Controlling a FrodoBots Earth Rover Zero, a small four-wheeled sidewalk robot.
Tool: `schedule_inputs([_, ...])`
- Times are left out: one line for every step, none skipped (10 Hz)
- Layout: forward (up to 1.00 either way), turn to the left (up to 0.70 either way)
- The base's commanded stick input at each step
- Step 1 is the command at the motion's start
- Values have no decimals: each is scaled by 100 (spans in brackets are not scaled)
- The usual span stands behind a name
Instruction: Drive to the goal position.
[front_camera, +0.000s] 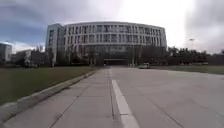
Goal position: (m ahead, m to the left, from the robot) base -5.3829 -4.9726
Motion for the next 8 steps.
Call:
schedule_inputs([70, 0])
schedule_inputs([70, 0])
schedule_inputs([70, 0])
schedule_inputs([70, 0])
schedule_inputs([70, -1])
schedule_inputs([70, -3])
schedule_inputs([70, -1])
schedule_inputs([70, 0])
